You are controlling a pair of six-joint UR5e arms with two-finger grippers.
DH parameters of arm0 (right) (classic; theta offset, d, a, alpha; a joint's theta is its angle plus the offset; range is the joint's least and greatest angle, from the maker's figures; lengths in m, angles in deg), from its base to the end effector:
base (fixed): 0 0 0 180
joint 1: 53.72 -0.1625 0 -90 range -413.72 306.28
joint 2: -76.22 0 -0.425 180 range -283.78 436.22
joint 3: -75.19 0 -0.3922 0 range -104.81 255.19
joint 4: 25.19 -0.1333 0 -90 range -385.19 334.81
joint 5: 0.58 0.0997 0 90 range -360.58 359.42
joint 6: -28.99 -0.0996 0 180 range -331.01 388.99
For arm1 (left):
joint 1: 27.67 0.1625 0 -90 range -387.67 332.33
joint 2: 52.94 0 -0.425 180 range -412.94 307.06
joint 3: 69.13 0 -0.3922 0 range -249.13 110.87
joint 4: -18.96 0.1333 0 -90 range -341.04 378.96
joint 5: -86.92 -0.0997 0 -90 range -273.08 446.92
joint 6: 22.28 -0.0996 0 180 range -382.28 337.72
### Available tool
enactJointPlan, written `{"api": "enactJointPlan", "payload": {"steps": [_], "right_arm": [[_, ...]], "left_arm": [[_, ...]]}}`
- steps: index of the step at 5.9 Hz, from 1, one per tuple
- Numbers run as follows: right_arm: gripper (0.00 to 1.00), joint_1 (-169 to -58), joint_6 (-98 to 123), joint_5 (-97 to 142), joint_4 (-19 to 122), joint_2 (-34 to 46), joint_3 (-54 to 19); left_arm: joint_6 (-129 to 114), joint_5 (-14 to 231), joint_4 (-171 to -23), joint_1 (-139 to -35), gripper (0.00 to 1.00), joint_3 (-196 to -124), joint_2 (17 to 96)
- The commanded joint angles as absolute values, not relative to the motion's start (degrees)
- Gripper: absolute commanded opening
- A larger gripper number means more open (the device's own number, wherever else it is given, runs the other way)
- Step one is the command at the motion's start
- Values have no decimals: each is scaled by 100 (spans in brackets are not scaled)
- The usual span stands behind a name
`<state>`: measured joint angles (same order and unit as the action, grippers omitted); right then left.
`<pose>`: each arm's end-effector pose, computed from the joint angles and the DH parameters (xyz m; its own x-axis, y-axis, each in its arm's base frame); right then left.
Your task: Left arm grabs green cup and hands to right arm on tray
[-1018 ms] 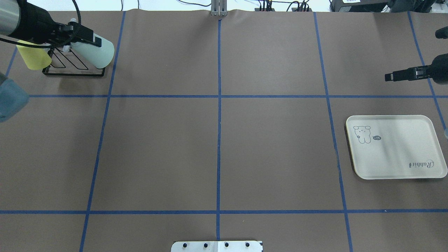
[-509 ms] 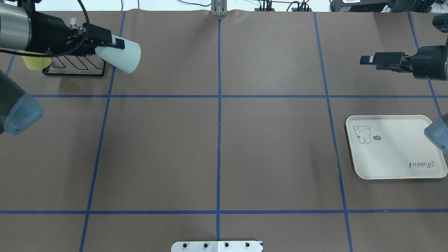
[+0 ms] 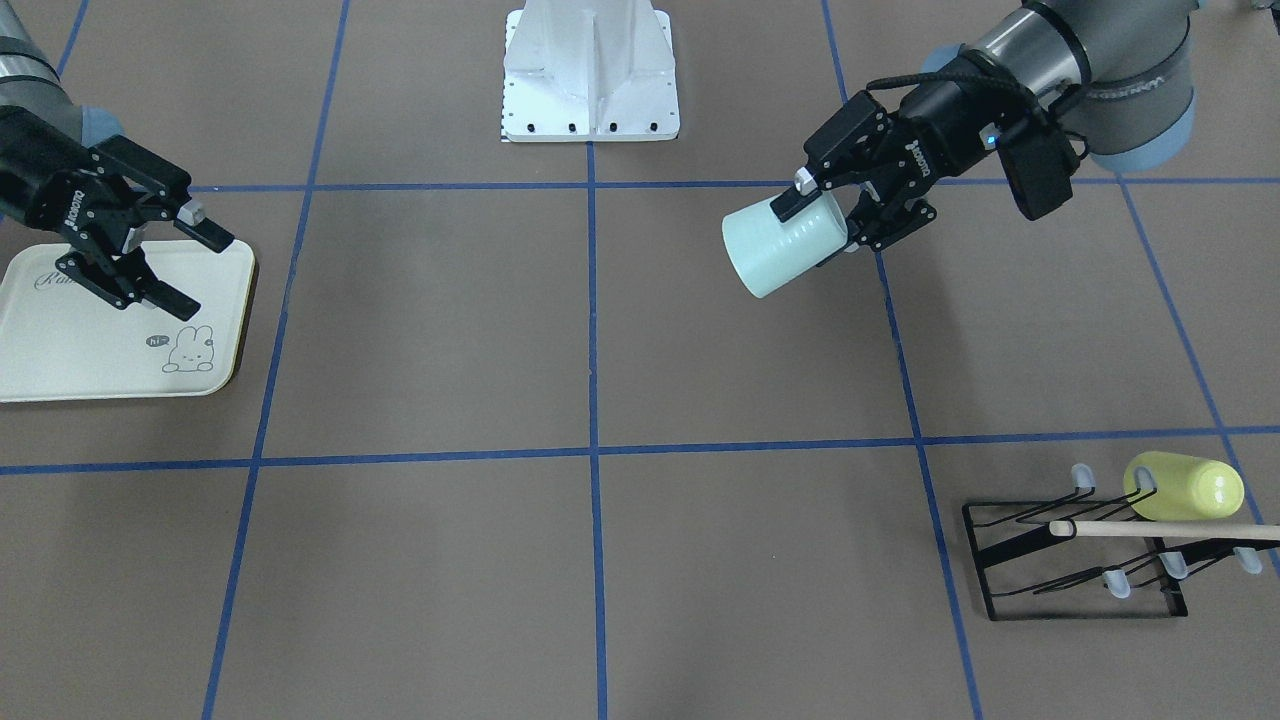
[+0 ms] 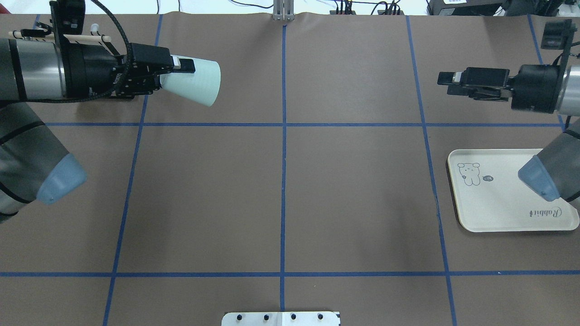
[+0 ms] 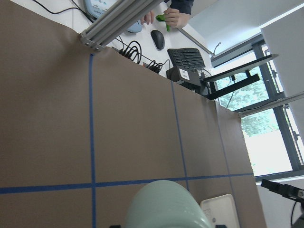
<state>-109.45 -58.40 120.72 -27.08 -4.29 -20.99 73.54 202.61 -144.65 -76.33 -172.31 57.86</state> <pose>-0.2134 -0.4581 0.3550 -0.1503 -0.2896 0.9453 -0.4345 0.8782 0.2000 0.2835 -0.4586 0.2184 -0.2395 0.1339 -0.9616 0.3813 0.9238 0.0337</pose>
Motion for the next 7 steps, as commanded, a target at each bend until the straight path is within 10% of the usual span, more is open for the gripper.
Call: {"api": "enactJointPlan", "payload": {"steps": [1, 7], "right_arm": [[100, -10306, -6545, 11722, -3726, -105, -2096], [99, -8861, -7225, 10164, -4760, 872, -2087]], "left_arm": [[8281, 19576, -15729, -7129, 10, -17231, 5807], [8442, 19581, -15955, -6310, 10, -17275, 5956]]}}
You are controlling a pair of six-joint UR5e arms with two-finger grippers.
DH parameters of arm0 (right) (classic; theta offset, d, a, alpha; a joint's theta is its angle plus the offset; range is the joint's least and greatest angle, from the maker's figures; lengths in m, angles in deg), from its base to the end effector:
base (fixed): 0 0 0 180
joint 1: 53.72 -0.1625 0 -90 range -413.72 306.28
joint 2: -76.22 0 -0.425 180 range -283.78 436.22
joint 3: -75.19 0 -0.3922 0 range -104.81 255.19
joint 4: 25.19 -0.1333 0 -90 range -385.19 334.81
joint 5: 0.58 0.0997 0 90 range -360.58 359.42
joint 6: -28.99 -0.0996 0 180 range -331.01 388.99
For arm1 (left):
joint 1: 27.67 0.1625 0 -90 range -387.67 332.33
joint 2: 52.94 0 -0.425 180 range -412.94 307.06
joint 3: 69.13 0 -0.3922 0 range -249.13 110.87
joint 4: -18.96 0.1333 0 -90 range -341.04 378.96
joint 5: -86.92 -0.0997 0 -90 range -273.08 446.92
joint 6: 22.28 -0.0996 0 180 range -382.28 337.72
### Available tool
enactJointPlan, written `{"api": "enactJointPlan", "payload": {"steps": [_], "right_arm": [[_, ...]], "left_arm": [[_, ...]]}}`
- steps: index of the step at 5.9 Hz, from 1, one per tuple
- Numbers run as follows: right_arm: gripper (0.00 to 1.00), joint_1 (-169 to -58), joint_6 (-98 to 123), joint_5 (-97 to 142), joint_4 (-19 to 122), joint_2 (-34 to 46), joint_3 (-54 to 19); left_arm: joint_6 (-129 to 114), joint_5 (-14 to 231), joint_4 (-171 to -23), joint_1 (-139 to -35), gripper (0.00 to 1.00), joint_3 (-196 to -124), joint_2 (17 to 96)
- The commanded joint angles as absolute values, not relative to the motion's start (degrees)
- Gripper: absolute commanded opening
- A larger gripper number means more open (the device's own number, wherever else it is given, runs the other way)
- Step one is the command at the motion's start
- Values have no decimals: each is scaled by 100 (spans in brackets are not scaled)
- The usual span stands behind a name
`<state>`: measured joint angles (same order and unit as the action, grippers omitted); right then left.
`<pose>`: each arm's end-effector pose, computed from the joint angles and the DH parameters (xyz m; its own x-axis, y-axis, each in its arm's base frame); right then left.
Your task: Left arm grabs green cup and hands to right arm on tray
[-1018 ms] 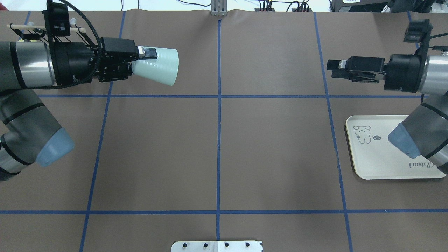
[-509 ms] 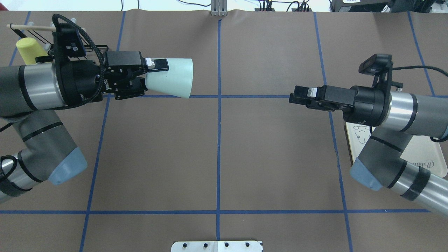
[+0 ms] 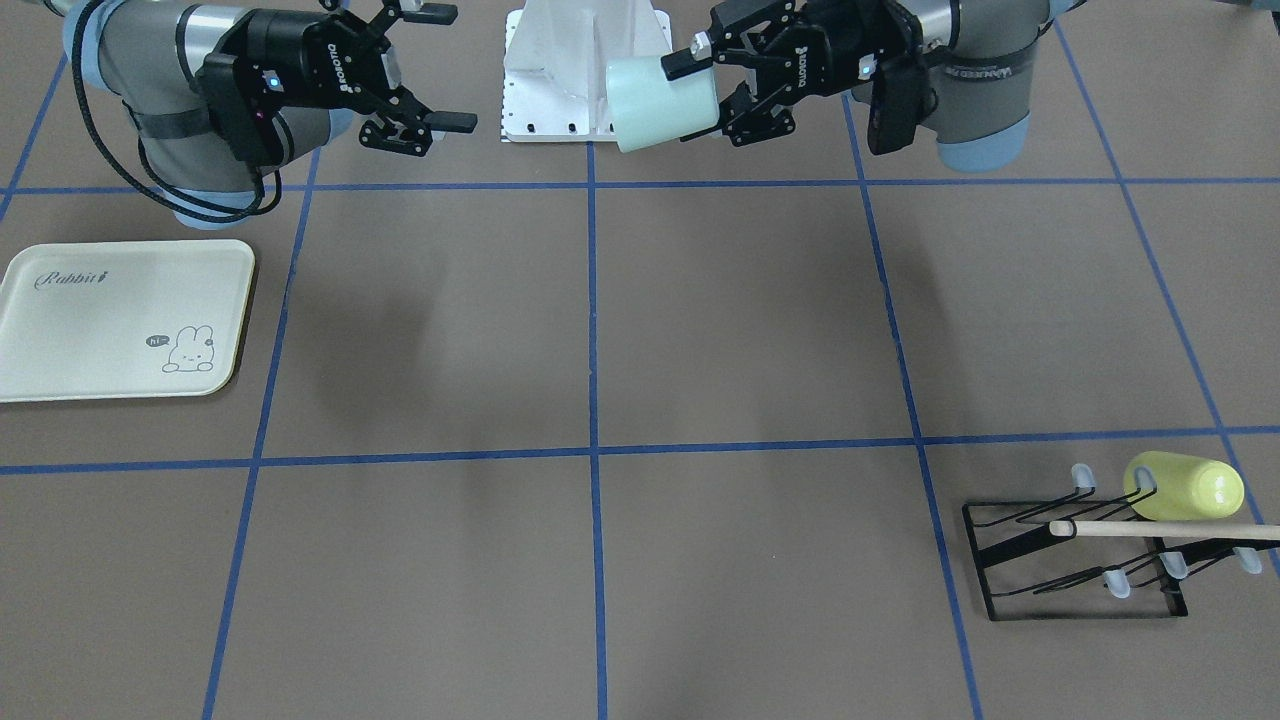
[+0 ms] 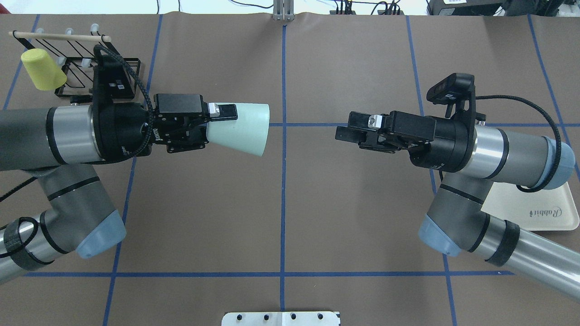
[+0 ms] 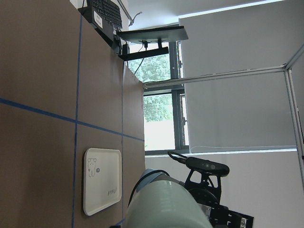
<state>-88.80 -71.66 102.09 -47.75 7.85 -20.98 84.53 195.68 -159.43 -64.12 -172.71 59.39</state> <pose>-0.3360 -0.3721 0.2362 -0.7018 -0.2725 0.6582 -0.3221 0.9455 0.0481 0.3427 -0.3790 0.1901 -0.5348 0.0546 -0.8432 0.2029 0.9770 -0.0654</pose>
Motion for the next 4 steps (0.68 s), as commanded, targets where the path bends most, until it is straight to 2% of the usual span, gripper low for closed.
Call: {"api": "enactJointPlan", "payload": {"steps": [1, 4], "right_arm": [[99, -8730, -7356, 9998, -4743, 916, -2087], [99, -8518, -7366, 9680, -4734, 1013, -2078]], "left_arm": [[8460, 19573, -15903, -6152, 10, -17258, 6183], [8442, 19555, -15867, -6125, 10, -17205, 6282]]}}
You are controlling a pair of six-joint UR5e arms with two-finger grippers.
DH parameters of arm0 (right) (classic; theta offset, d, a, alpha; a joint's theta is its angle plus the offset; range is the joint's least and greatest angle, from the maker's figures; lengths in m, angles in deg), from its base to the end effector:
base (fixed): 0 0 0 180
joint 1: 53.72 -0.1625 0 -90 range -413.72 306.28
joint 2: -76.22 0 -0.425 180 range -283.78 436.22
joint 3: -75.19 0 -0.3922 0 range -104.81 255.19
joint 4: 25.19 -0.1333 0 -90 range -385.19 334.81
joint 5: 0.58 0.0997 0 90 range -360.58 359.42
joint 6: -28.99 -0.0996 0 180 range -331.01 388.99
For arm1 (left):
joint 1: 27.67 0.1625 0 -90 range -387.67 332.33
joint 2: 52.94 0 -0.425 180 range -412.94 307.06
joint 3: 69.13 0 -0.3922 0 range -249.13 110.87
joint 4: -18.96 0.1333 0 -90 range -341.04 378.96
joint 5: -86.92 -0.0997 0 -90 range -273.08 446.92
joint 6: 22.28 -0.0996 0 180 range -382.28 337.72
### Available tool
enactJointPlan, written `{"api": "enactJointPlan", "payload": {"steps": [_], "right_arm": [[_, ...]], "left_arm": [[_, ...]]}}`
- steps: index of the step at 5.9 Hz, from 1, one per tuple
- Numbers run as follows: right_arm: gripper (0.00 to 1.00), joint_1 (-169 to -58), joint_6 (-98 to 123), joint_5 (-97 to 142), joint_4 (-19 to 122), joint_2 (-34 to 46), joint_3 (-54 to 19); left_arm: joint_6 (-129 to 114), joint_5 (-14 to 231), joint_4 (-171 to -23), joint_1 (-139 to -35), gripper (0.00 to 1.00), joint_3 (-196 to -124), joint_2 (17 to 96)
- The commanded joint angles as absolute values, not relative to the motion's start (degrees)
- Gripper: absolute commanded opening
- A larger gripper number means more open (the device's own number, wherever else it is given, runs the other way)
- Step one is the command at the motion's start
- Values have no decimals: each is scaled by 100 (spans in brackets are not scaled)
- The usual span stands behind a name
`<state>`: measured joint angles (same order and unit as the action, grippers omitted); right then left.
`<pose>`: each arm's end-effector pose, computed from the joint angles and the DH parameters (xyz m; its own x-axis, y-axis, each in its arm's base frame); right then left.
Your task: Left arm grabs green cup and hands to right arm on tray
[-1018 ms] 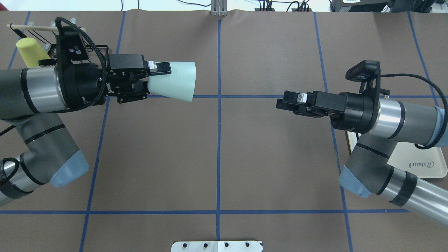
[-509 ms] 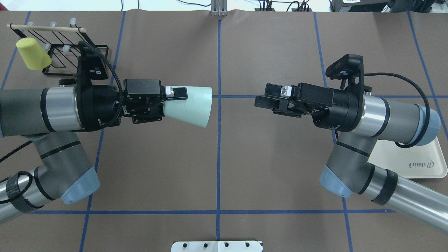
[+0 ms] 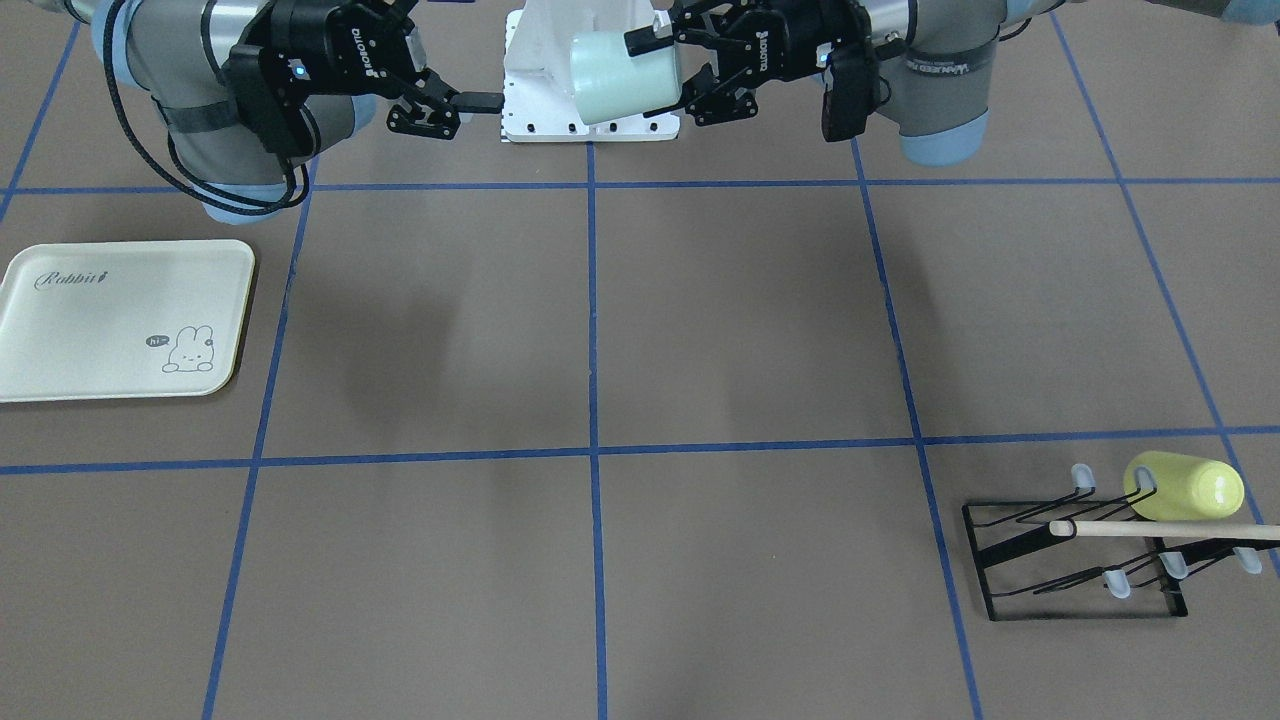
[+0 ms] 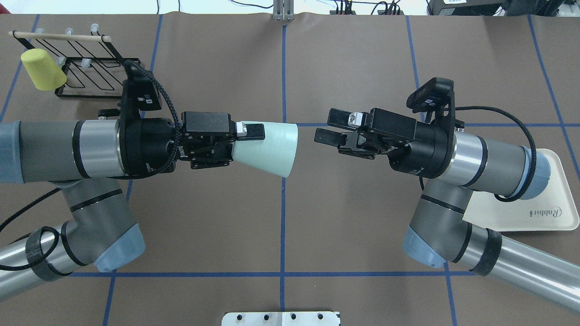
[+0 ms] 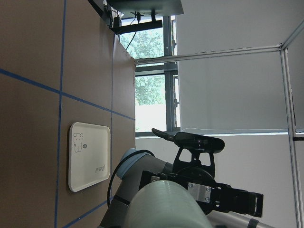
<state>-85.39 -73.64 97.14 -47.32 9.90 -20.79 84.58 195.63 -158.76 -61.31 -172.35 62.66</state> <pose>-0.3577 -0.3615 0.2184 -0.7509 -0.2086 0.6267 -0.2924 0.9557 -0.0323 0.3648 -0.3645 0.1636 -0.5643 0.0455 -0.8243 0.1530 0.9869 -0.0502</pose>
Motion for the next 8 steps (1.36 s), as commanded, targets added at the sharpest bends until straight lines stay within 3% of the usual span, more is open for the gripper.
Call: {"api": "enactJointPlan", "payload": {"steps": [1, 5, 7, 8], "right_arm": [[99, -8509, -7366, 9663, -4734, 1065, -2087], [99, -8378, -7357, 9416, -4698, 1171, -2061], [94, -8369, -7366, 9416, -4533, 1250, -2087], [84, -8360, -7366, 9408, -4531, 1242, -2087]], "left_arm": [[8434, 19555, -15858, -6116, 10, -17187, 6299], [8425, 19538, -15849, -6107, 10, -17152, 6396], [8416, 19537, -15840, -6081, 10, -17100, 6405], [8425, 19537, -15849, -6072, 10, -17099, 6405]]}}
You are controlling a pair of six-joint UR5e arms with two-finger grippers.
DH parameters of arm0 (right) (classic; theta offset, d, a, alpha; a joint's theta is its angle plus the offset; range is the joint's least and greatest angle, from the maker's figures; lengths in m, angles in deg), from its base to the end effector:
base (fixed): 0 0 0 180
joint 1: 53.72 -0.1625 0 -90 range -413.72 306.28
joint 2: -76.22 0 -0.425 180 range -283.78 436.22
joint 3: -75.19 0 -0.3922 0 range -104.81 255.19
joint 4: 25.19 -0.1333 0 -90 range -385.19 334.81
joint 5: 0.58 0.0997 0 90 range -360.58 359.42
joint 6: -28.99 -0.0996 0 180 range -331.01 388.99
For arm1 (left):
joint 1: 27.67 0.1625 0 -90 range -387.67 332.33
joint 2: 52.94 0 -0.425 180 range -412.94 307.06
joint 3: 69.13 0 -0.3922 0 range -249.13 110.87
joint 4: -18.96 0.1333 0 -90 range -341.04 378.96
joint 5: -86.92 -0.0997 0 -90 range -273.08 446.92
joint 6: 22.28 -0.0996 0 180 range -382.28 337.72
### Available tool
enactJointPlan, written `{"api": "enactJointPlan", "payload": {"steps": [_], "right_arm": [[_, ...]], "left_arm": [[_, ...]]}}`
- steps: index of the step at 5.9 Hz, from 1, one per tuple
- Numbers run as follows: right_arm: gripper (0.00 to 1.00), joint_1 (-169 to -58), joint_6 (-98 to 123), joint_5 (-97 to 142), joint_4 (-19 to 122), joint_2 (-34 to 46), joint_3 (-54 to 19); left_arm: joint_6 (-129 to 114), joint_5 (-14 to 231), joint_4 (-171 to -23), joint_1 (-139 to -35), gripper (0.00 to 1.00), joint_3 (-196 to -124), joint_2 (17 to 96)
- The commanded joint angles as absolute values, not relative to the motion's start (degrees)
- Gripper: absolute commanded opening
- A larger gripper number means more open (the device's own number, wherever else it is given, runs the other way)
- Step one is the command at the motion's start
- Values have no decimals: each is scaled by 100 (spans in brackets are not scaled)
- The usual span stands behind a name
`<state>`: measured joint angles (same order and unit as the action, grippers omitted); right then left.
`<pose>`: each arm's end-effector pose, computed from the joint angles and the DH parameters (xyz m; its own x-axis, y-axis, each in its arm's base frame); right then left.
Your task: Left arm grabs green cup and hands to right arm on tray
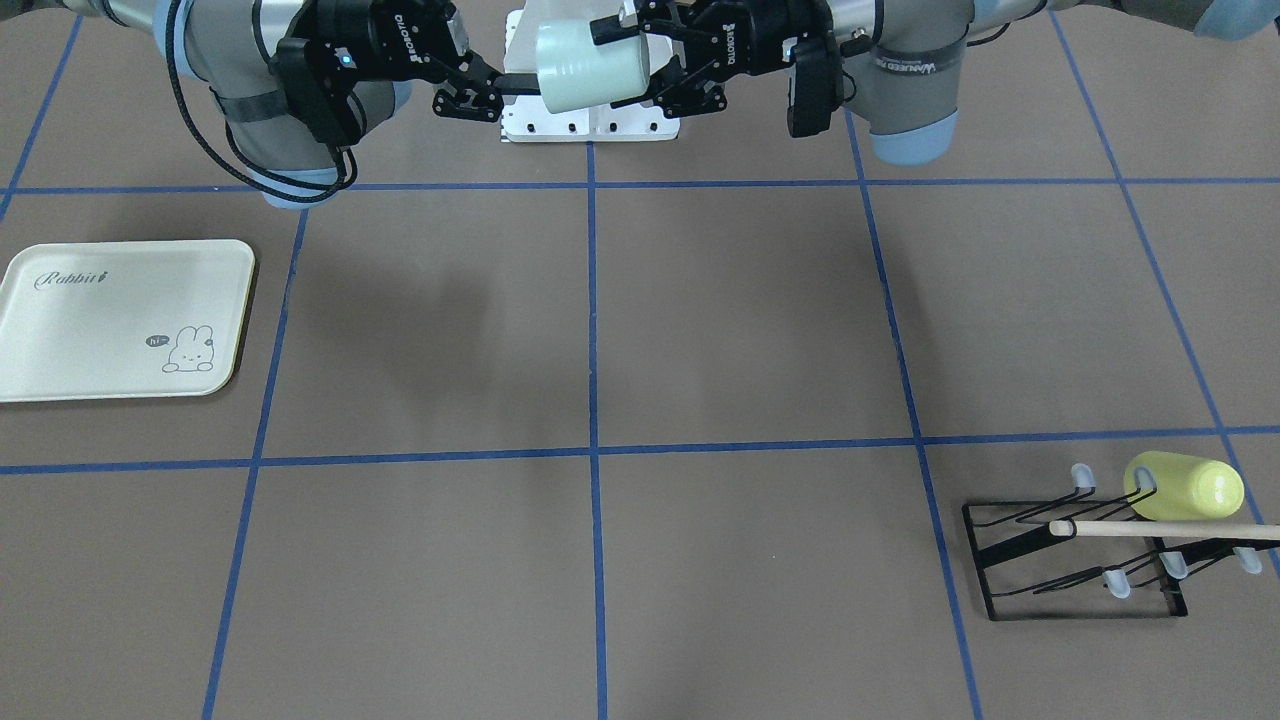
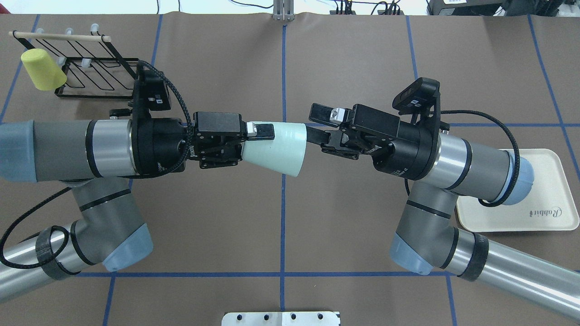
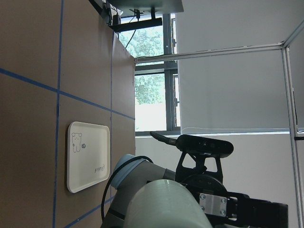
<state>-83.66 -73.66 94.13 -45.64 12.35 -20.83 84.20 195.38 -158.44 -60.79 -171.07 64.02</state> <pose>-0.3711 -0.3581 0.1959 -0.7712 -0.1923 0.6069 -0.2924 0.9538 -0.0694 0.3757 -0.3666 0.1587 -0.5619 0.0453 -0.8260 0.1514 0.9873 -0.0489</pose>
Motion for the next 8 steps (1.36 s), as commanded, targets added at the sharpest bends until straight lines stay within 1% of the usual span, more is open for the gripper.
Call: {"api": "enactJointPlan", "payload": {"steps": [1, 3, 4, 5, 6, 7, 8], "right_arm": [[72, -8316, -7358, 9407, -4531, 1241, -2078], [70, -8299, -7357, 9311, -4505, 1233, -2078], [65, -8290, -7357, 9311, -4505, 1233, -2078], [45, -8290, -7375, 9311, -4514, 1224, -2078], [0, -8272, -7349, 9319, -4505, 1206, -2078], [0, -8281, -7340, 9311, -4496, 1198, -2078], [0, -8290, -7340, 9311, -4444, 1171, -2078]], "left_arm": [[8425, 19537, -15841, -6072, 10, -17099, 6457], [8442, 19537, -15849, -6072, 10, -17143, 6466], [8442, 19537, -15849, -6072, 10, -17135, 6466], [8442, 19537, -15849, -6072, 10, -17134, 6475], [8442, 19537, -15841, -6072, 16, -17108, 6545], [8381, 19546, -15745, -6072, 99, -17134, 6571], [8302, 19572, -15491, -6080, 100, -17204, 6580]]}}
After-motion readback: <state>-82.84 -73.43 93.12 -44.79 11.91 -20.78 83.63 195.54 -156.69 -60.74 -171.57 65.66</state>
